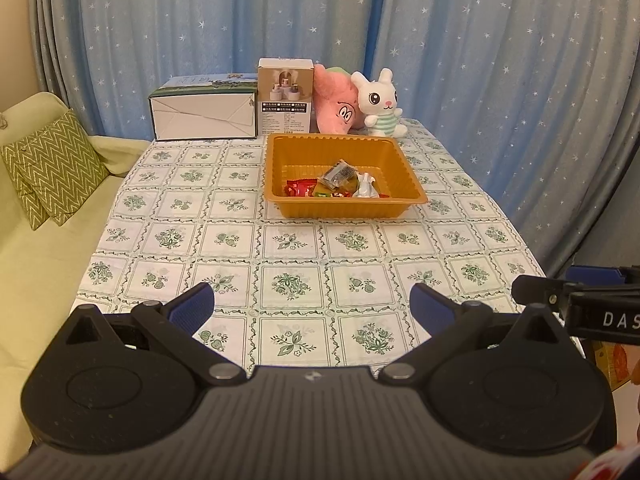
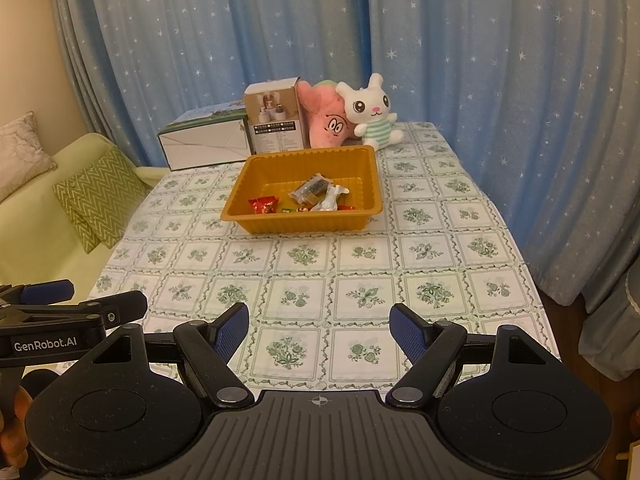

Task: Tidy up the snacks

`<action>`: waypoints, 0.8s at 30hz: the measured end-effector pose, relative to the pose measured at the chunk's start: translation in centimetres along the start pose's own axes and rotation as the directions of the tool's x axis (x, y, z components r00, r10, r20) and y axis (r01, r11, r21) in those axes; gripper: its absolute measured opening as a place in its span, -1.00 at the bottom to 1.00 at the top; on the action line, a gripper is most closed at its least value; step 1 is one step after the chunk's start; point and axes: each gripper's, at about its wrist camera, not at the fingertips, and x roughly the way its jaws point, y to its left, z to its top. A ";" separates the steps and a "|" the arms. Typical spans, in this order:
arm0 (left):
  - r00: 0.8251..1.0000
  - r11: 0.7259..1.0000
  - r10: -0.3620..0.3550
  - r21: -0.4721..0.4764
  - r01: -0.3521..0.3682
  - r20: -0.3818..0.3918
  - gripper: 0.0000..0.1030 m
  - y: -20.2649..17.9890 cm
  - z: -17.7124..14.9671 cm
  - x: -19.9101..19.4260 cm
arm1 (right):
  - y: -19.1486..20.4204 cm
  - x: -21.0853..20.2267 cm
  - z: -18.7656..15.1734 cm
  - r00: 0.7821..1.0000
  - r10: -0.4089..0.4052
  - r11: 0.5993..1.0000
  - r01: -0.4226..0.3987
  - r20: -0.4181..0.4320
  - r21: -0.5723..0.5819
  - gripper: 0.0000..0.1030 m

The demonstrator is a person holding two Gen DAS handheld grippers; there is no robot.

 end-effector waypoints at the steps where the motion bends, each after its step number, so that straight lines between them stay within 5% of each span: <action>1: 1.000 1.000 0.001 0.001 -0.001 0.000 1.00 0.0 0.0 0.0 | 0.0 0.0 0.0 1.000 0.000 1.000 0.000 0.000 0.000 0.50; 24: 1.000 1.000 -0.003 0.005 0.003 0.001 1.00 0.0 0.1 -0.1 | 0.6 -0.2 0.4 1.000 0.001 1.000 -0.001 0.000 0.003 0.50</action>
